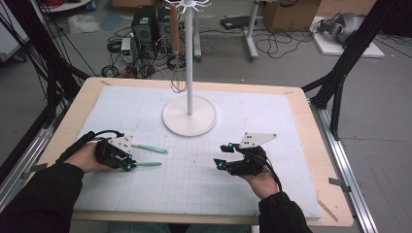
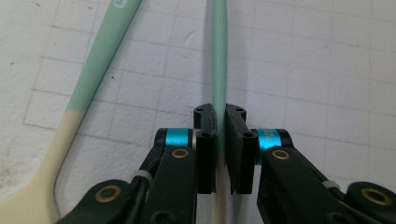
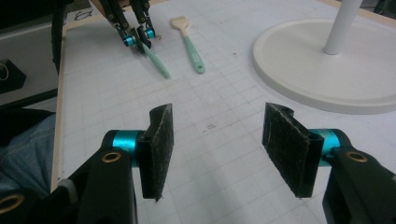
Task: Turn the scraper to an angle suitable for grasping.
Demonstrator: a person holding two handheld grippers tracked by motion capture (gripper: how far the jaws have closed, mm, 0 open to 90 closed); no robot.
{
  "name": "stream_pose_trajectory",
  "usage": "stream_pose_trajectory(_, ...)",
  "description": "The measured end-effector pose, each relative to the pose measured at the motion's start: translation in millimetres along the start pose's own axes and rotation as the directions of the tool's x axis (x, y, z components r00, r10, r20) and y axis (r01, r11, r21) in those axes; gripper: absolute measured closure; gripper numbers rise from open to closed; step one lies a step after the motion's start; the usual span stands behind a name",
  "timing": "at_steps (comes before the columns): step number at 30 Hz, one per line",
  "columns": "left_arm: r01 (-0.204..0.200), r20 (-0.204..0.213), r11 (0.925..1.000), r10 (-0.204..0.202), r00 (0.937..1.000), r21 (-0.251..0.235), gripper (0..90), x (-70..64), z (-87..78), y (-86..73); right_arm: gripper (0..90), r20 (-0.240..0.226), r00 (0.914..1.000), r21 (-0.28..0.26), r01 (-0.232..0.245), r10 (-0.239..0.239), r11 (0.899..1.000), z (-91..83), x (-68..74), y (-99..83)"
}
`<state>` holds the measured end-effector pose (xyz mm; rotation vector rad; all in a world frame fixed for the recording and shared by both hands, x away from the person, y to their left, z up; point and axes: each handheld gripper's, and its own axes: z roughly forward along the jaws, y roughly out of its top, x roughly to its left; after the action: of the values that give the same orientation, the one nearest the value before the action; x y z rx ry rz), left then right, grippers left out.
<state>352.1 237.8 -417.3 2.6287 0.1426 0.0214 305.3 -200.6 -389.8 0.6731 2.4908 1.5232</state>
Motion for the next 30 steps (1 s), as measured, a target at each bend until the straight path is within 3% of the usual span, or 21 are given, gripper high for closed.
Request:
stream_pose_trajectory(7,0.008,-0.013,1.0,-0.008,0.9999,0.004,84.4,-3.2,-3.9,0.8,42.8,-0.001,1.0,0.0,0.004,-0.004,1.0,0.3,-0.2,0.0)
stream_pose_trajectory(14,0.011,-0.044,0.9986,-0.014,0.9989,-0.052,84.4,-7.7,-15.2,3.3,42.8,-0.004,1.0,0.002,0.006,-0.006,1.0,1.5,0.8,0.3)
stream_pose_trajectory(30,-0.008,-0.054,0.9891,0.001,0.9986,-0.147,84.3,-18.2,-28.5,27.6,38.1,-0.046,0.9988,-0.011,0.015,-0.015,1.0,5.7,5.6,6.8)
